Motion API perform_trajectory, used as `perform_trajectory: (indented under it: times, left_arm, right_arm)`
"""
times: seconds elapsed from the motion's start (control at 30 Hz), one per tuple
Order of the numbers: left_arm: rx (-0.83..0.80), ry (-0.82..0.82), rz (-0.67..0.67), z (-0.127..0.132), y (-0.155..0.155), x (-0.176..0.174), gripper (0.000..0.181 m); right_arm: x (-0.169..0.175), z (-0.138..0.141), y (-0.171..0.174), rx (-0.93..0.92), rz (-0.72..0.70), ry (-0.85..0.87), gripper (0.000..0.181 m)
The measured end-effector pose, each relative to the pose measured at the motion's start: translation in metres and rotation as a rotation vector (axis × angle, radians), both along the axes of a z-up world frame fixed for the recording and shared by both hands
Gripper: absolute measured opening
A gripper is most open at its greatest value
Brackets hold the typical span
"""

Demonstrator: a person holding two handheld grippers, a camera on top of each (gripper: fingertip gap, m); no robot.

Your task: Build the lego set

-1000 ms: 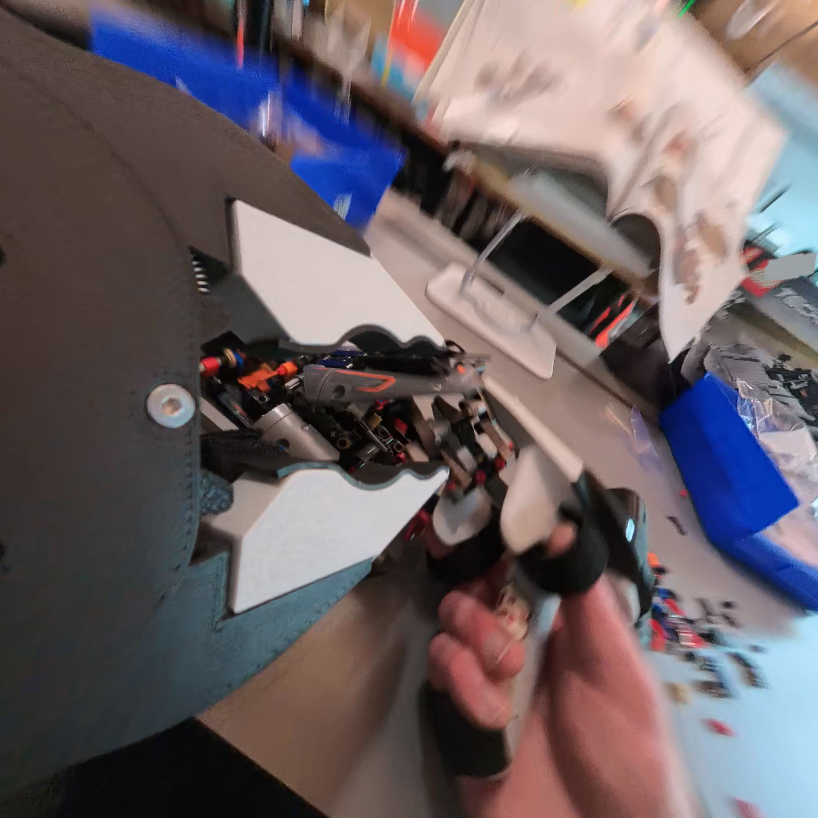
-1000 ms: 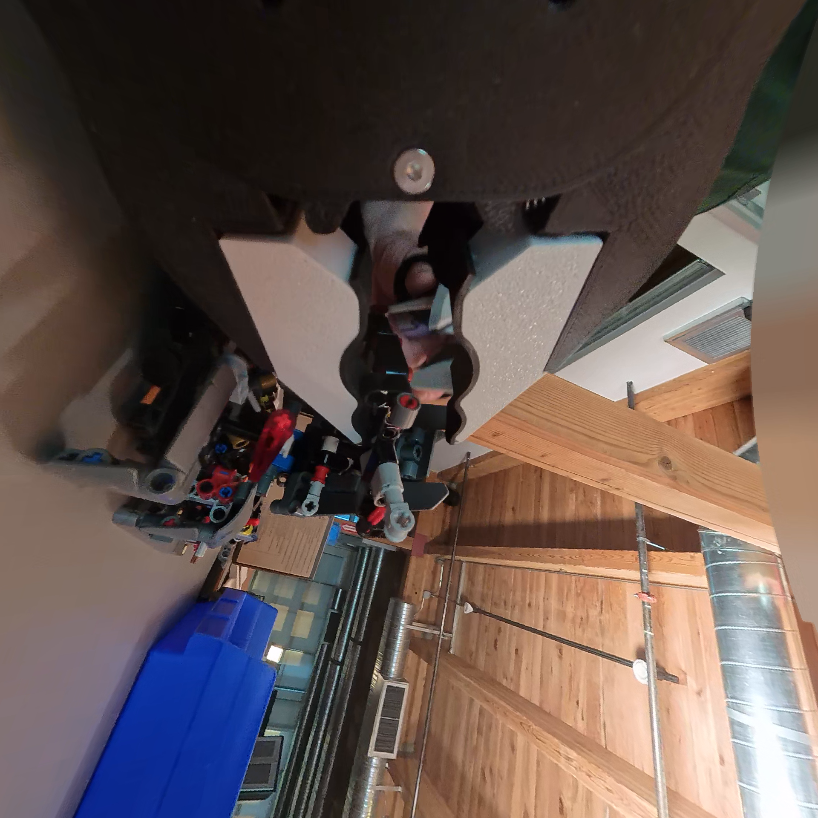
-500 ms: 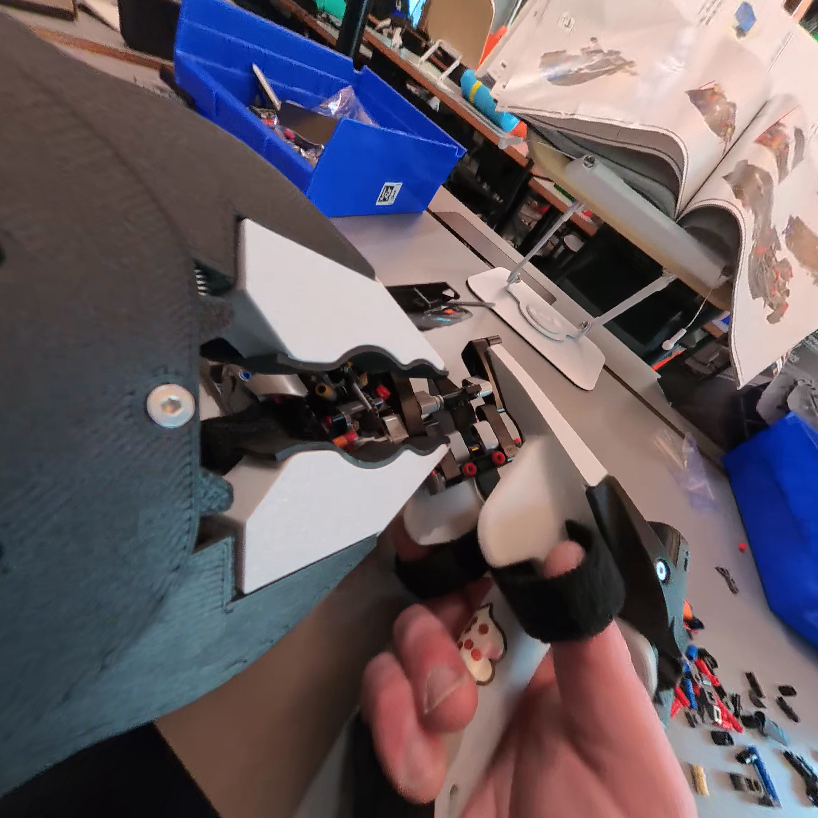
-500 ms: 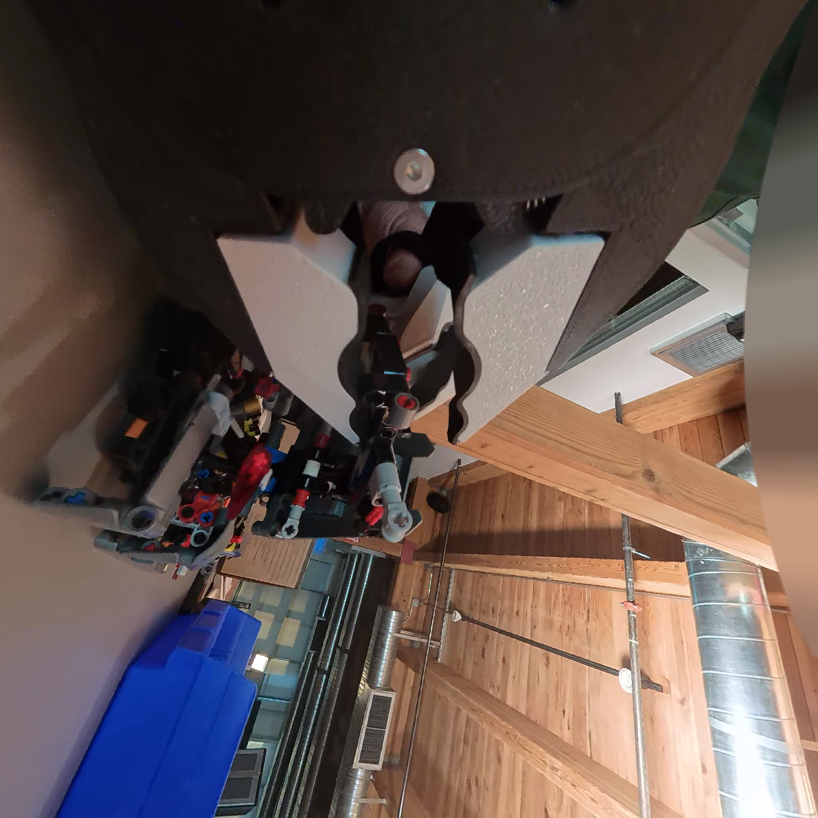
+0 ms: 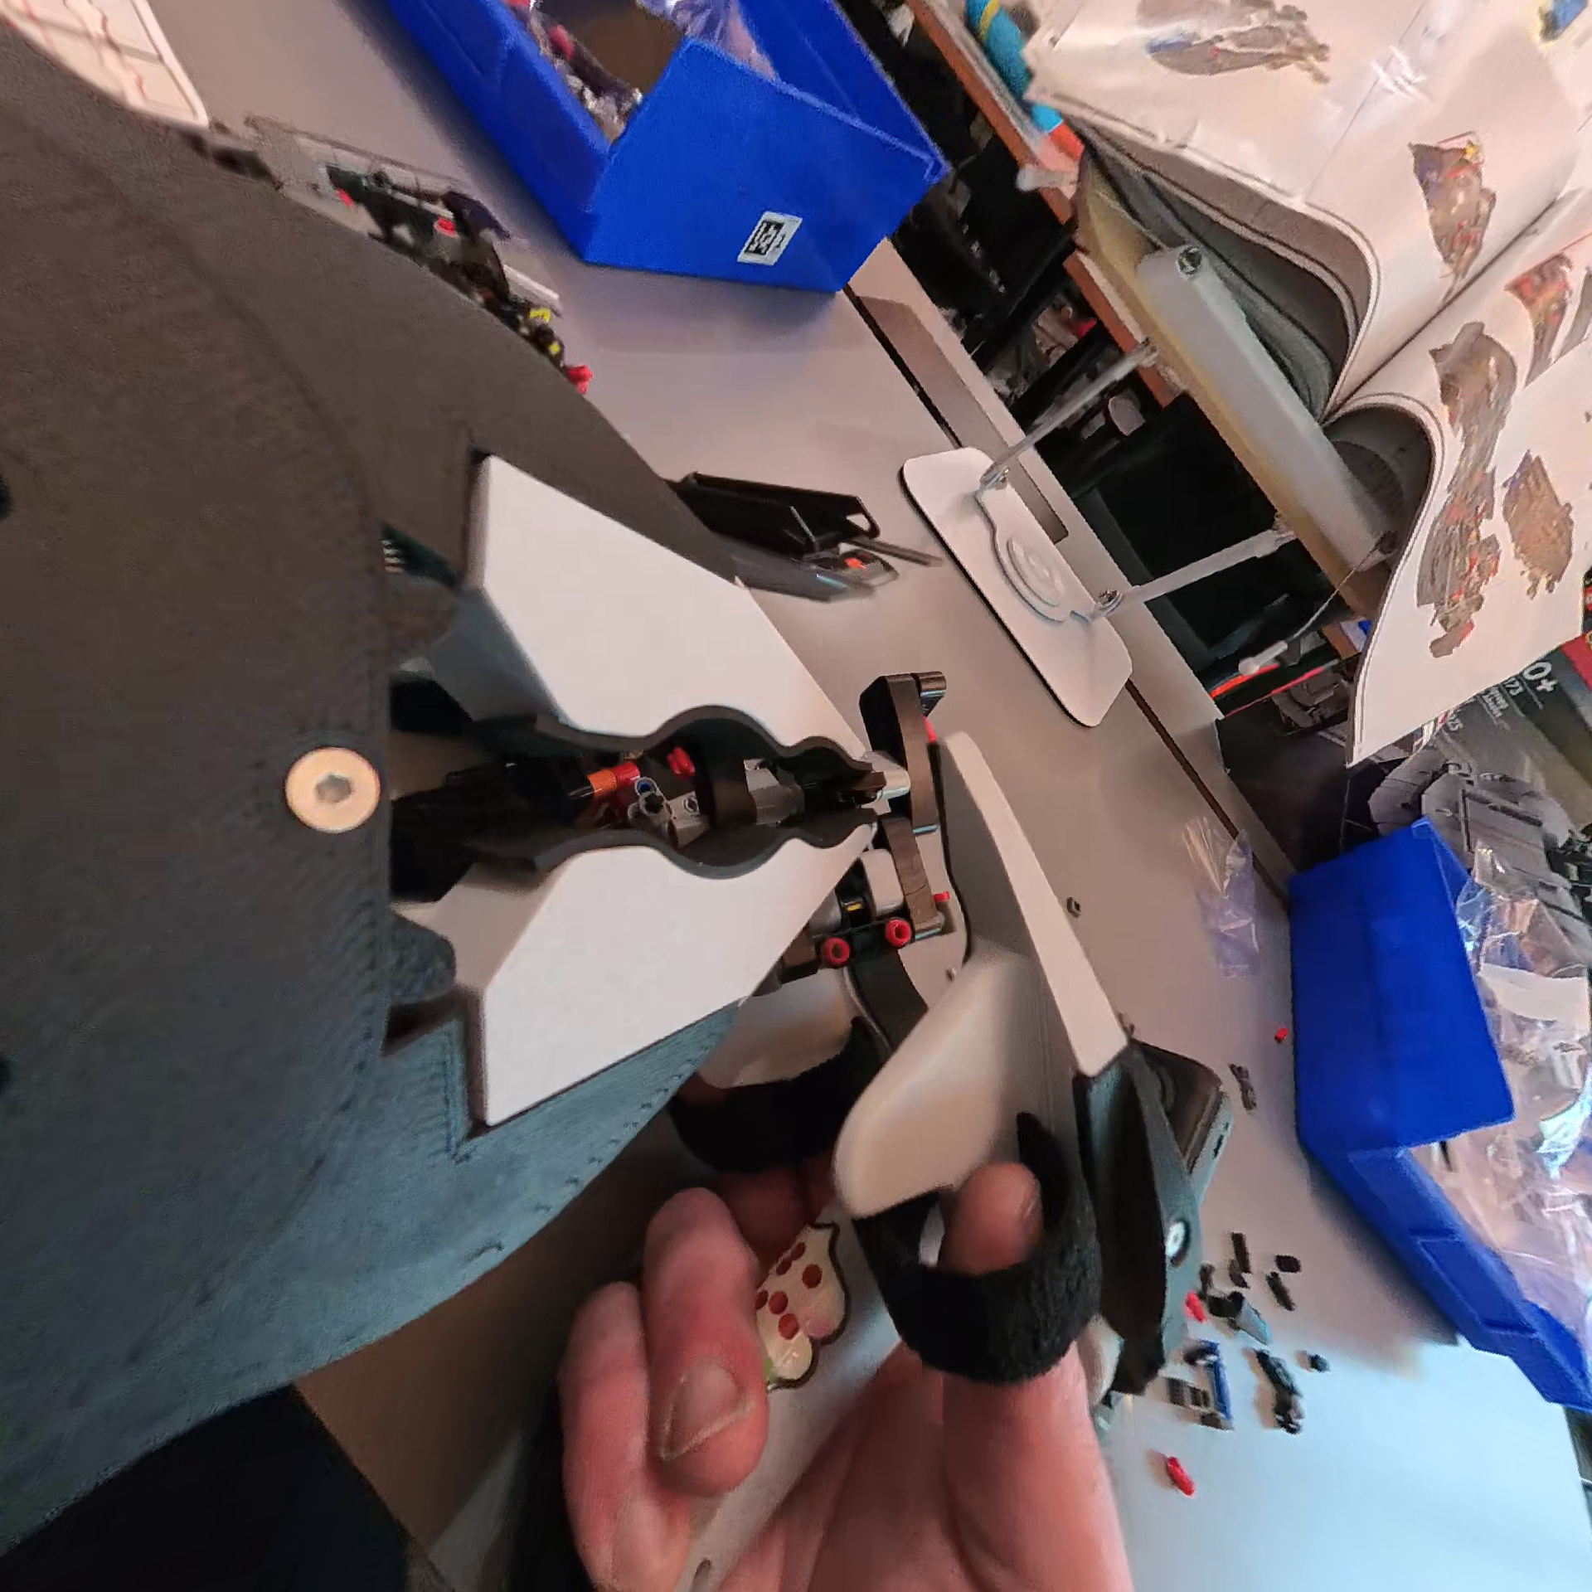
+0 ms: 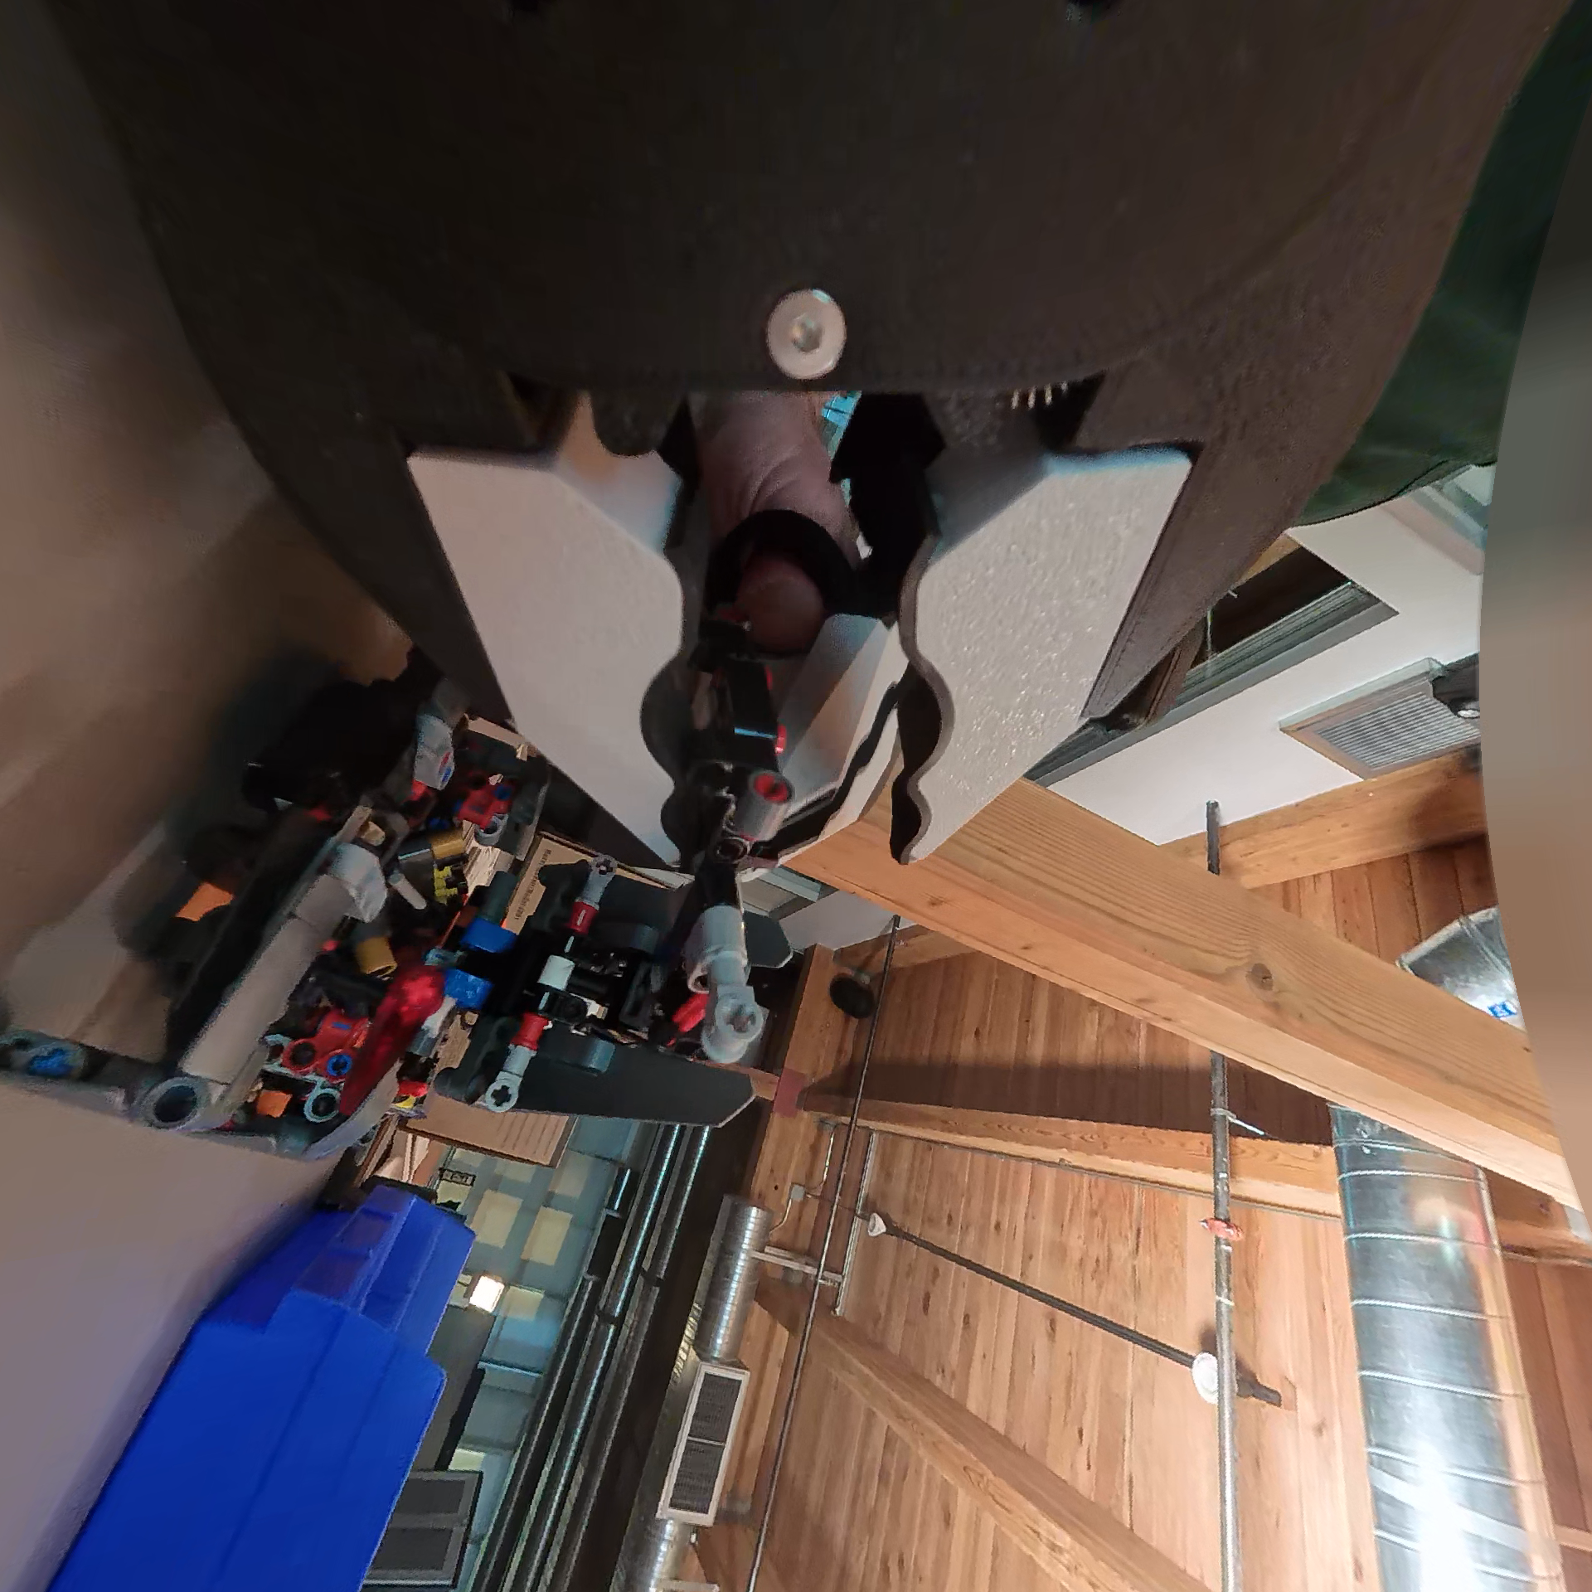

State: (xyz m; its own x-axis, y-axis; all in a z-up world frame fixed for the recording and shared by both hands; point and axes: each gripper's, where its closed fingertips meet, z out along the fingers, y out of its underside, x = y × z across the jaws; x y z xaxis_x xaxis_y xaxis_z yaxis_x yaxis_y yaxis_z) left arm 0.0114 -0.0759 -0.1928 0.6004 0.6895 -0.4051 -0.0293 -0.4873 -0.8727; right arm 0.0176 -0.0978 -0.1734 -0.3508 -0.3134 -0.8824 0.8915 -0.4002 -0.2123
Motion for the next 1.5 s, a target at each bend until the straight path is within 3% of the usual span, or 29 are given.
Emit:
perform_trajectory:
  times: [0.13, 0.33, 0.47, 0.57, 0.7, 1.1, 1.5]
  left_arm:
    - [0.148, -0.068, 0.002, 0.009, -0.010, -0.004, 0.005]
    - [0.543, -0.302, -0.138, 0.028, -0.013, 0.000, 0.004]
    - [0.834, -0.475, -0.276, 0.042, -0.013, 0.007, 0.004]
    - [0.941, -0.542, -0.344, 0.049, -0.010, 0.013, 0.004]
    - [0.967, -0.574, -0.366, 0.049, -0.003, 0.017, 0.004]
    - [0.972, -0.563, -0.321, 0.041, -0.003, 0.016, 0.004]
    - [0.934, -0.524, -0.289, 0.038, 0.001, 0.016, 0.004]
  right_arm:
    - [0.004, 0.002, 0.001, -0.002, 0.009, 0.013, 0.046]
    - [0.013, 0.008, 0.016, 0.023, -0.031, 0.090, 0.044]
    - [0.015, 0.011, 0.032, 0.027, -0.081, 0.129, 0.029]
    - [0.012, 0.008, 0.037, 0.061, -0.109, 0.127, 0.013]
    - [0.018, 0.004, 0.018, 0.162, -0.076, 0.182, 0.009]
    - [0.017, 0.015, 0.013, 0.040, -0.061, 0.178, 0.008]
    - [0.015, 0.014, 0.013, 0.037, -0.066, 0.158, 0.004]
